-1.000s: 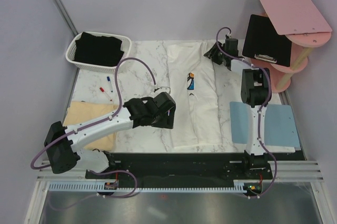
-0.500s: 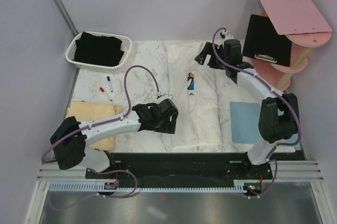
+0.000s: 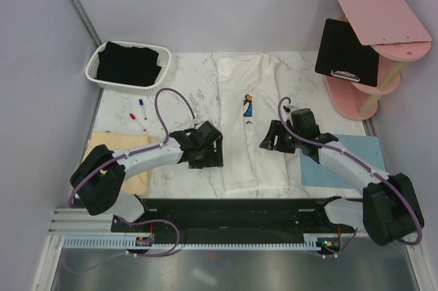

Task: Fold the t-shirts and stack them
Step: Rotate the tshirt 90 degrees

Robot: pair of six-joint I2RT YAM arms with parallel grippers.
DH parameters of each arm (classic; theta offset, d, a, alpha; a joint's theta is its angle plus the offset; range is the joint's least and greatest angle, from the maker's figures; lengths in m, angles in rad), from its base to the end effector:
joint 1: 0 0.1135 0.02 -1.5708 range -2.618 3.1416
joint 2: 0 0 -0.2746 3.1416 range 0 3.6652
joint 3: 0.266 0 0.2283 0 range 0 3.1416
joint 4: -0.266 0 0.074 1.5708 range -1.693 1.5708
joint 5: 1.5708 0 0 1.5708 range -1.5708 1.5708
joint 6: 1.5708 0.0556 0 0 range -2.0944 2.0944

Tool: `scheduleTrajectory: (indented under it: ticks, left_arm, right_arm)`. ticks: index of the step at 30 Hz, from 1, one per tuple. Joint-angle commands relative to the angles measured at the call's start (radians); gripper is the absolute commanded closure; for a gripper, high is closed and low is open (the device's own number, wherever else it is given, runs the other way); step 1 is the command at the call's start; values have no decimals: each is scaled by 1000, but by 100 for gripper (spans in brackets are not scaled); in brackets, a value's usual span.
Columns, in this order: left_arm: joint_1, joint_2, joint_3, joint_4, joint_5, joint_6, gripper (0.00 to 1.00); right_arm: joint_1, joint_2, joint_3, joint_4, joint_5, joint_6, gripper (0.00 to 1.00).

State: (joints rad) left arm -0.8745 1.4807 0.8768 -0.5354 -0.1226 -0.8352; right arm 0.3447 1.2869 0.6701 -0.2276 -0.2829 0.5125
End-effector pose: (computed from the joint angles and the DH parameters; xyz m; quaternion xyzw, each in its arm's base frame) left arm 0.1750 -0.1987 0.1940 0.0061 0.9751 -0.1219 0.1854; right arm 0.2226 0.0964 0.2034 0.0277 0.9264 0.2660 0.2651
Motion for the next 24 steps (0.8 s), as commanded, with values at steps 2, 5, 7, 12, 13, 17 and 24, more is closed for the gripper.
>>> scheduleTrajectory:
  ticks: [2, 5, 7, 12, 13, 17, 24]
  left_arm:
    - [106, 24, -33, 103, 116, -1, 20]
    - [160, 41, -47, 132, 196, 19, 20]
    - [181, 49, -52, 152, 231, 31, 20]
    - [224, 72, -64, 190, 297, 42, 20]
    - [229, 75, -64, 192, 301, 45, 20]
    - [239, 76, -70, 190, 299, 51, 20]
    - [255, 75, -84, 189, 294, 61, 20]
  right_arm:
    - [19, -171, -101, -10, -41, 67, 32]
    - [39, -193, -128, -3, -56, 86, 35]
    - [46, -192, -144, 2, -67, 99, 37]
    - [83, -176, -175, 40, -114, 139, 44]
    - [88, -169, -182, 43, -119, 146, 44]
    - [146, -149, -207, 83, -134, 179, 46]
    - [235, -113, -233, 135, -118, 239, 48]
